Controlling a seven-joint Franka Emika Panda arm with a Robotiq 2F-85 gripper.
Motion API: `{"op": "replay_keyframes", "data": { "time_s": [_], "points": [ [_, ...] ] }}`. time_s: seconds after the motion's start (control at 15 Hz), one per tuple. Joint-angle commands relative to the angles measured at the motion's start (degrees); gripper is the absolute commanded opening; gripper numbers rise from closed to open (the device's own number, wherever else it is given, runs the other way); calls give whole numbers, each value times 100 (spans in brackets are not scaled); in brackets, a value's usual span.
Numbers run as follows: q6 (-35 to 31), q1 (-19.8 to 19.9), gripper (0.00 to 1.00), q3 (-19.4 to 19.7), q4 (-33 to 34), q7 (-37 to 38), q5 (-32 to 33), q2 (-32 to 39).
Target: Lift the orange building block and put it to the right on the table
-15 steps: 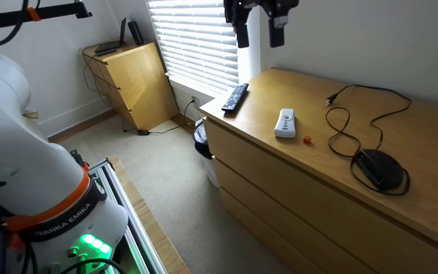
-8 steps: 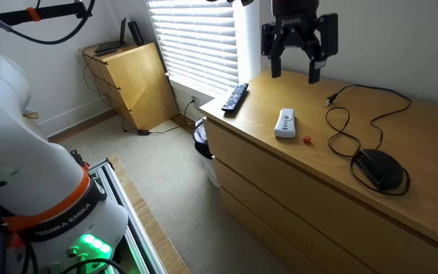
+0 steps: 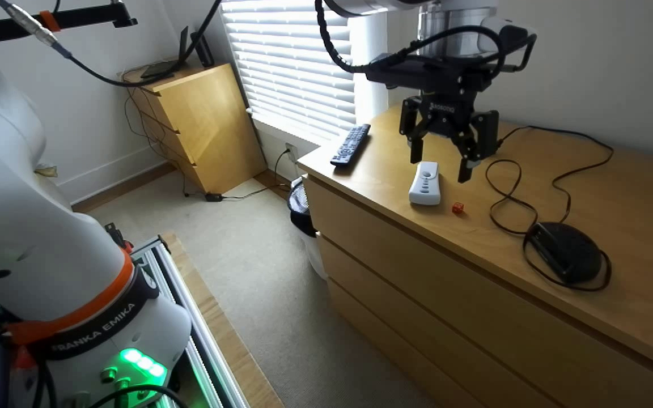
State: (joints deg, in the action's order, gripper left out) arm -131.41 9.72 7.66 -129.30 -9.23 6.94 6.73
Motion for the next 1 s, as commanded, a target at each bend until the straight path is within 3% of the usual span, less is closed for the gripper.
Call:
{"op": "replay_keyframes", "data": {
  "time_s": [0.0, 0.4, 0.53, 0.93],
  "points": [
    [-80, -24, 100, 24, 17, -3, -3, 109],
    [-140, -19, 100, 26, 102, -10, -2, 247],
    [-578, -6, 100, 32, 87, -104, 78, 362],
    [-914, 104, 100, -20, 241, -478, -235, 755]
  ]
}}
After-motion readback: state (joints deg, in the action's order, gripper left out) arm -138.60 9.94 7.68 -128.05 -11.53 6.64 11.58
